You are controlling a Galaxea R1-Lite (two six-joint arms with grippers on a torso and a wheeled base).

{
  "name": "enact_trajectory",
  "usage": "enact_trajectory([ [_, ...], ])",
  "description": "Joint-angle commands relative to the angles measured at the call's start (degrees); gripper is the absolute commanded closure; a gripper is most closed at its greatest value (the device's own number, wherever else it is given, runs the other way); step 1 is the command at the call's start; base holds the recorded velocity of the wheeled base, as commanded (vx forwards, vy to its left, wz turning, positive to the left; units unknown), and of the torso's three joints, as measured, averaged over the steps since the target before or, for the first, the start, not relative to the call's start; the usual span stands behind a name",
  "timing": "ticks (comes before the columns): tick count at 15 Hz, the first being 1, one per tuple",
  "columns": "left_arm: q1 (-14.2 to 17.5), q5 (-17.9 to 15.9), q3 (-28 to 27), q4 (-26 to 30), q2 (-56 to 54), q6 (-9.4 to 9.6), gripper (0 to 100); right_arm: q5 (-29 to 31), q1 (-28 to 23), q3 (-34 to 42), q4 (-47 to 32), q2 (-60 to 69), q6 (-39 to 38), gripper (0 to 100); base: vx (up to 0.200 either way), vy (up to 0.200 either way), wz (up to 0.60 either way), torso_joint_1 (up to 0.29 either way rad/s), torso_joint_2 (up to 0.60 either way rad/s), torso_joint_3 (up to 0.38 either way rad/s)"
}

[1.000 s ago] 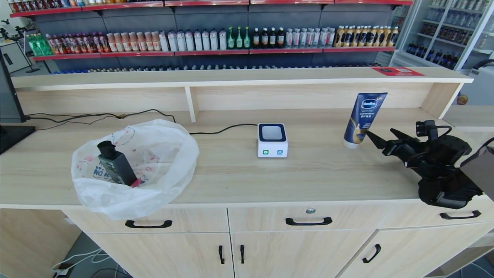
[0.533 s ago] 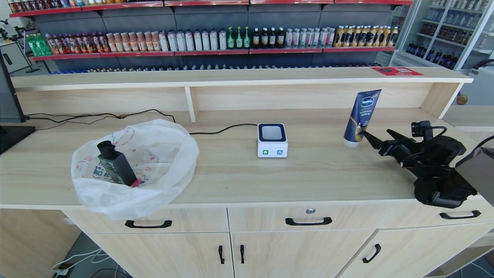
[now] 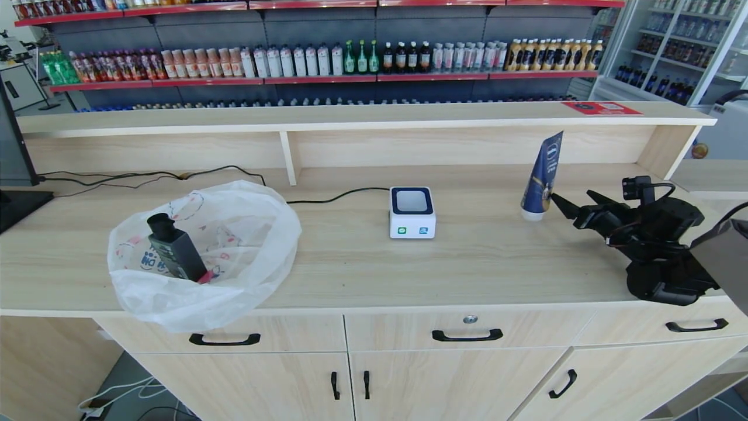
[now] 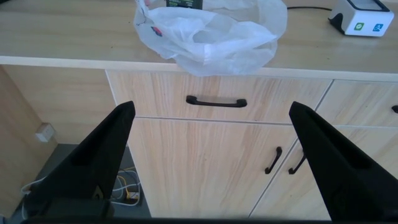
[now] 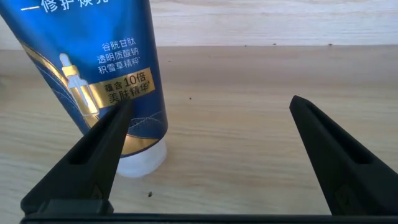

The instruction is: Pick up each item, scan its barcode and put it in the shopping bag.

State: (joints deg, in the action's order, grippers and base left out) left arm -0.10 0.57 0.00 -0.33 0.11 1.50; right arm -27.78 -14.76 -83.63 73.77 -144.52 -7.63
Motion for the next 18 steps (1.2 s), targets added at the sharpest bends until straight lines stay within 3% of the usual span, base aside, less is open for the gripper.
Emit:
enact_trajectory([
  [1,0.01,0.04,0.00,-0.02,-0.02,-0.01,0,0.01,-0.18,-1.63,-0.64,-0.15,0.16,0,0.000,0.000,0.00,0.000,0.00,0.000],
  [12,0.01,0.04,0.00,-0.02,-0.02,-0.01,0,0.89,-2.11,-3.21,-1.61,-0.15,1.65,0,0.000,0.000,0.00,0.000,0.00,0.000],
  [15,0.01,0.04,0.00,-0.02,-0.02,-0.01,0,0.89,-4.40,1.27,-1.69,3.89,2.80,0,0.000,0.000,0.00,0.000,0.00,0.000],
  [18,0.01,0.04,0.00,-0.02,-0.02,-0.09,0,0.45,-5.54,11.56,-1.34,12.07,3.59,0,0.000,0.000,0.00,0.000,0.00,0.000],
])
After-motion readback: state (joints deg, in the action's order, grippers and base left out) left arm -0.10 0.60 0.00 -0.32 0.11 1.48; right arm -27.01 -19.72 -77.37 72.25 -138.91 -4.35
